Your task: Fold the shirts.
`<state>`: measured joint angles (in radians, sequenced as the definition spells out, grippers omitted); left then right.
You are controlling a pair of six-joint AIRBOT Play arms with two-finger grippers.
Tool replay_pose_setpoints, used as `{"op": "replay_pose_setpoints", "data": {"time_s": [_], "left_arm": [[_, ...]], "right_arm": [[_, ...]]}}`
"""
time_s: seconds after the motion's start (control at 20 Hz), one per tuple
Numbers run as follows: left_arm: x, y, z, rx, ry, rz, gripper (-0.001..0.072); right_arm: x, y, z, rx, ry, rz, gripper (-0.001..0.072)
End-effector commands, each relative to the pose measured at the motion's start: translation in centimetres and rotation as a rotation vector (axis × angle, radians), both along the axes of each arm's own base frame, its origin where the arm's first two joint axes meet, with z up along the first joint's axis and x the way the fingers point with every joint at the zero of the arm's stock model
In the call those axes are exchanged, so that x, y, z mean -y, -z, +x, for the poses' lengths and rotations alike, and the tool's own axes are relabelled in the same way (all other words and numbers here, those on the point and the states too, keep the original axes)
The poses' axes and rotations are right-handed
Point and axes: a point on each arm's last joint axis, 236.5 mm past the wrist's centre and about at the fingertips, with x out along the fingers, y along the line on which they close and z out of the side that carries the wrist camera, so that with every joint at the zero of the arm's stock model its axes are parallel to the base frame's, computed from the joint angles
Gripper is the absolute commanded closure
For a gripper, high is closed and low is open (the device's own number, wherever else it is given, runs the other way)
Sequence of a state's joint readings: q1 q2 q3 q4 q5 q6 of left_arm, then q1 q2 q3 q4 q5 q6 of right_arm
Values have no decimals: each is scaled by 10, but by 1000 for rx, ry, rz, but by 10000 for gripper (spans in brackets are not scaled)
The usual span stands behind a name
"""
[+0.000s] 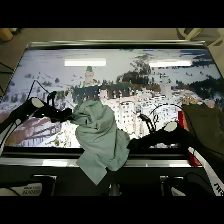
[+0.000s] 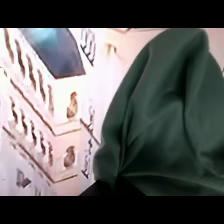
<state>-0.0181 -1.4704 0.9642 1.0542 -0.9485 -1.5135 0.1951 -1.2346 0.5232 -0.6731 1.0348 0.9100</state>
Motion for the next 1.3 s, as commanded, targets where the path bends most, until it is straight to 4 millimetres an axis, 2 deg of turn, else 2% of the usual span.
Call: {"op": "replay_pose_setpoints", "data": {"time_s": [0.0,0.1,0.2,0.3,0.35,0.4,0.45,0.5,0.55,0.6,0.65,0.7,0.75,0.8,0.85,0.95,1.05,1.15,1.25], "left_arm": [[9,-13,3,43,21,-8,681],[16,-17,2,52,41,-9,681],[17,-29,5,87,45,-8,681],[10,-66,21,205,72,17,682],[8,-96,33,311,128,43,682],[4,-138,45,450,201,93,683],[-6,-184,55,572,219,158,683],[-20,-241,62,704,208,235,683],[-36,-305,62,839,163,301,683],[-51,-366,54,962,105,348,683],[-66,-431,36,1091,32,384,683],[-80,-484,13,1197,-46,407,683],[-93,-528,-14,1289,-128,418,683],[-100,-557,-40,1352,-186,416,683],[-104,-574,-63,1394,-233,402,683],[-103,-581,-93,1408,-266,376,683],[-101,-582,-107,1411,-265,374,682],[-102,-587,-116,1430,-269,380,683],[-102,-585,-115,1424,-269,383,683]], "right_arm": [[-24,11,27,19,153,18,102],[-28,15,31,7,178,26,167],[-30,8,34,37,132,38,685],[-31,-11,46,166,-17,27,696],[-25,-26,59,255,-113,-23,696],[-11,-47,77,346,-180,-94,696],[11,-80,106,449,-190,-180,696],[35,-125,137,557,-142,-251,696],[65,-189,168,705,-51,-312,696],[95,-261,189,870,52,-364,696],[128,-342,196,1056,167,-419,696],[154,-413,188,1221,258,-467,696],[173,-475,167,1366,333,-509,696],[184,-517,143,1466,384,-542,696],[189,-547,118,1542,416,-568,695],[191,-571,84,1615,442,-593,695],[193,-576,68,1631,446,-615,695],[193,-578,63,1639,448,-617,695],[192,-561,64,1574,415,-624,695]]}}
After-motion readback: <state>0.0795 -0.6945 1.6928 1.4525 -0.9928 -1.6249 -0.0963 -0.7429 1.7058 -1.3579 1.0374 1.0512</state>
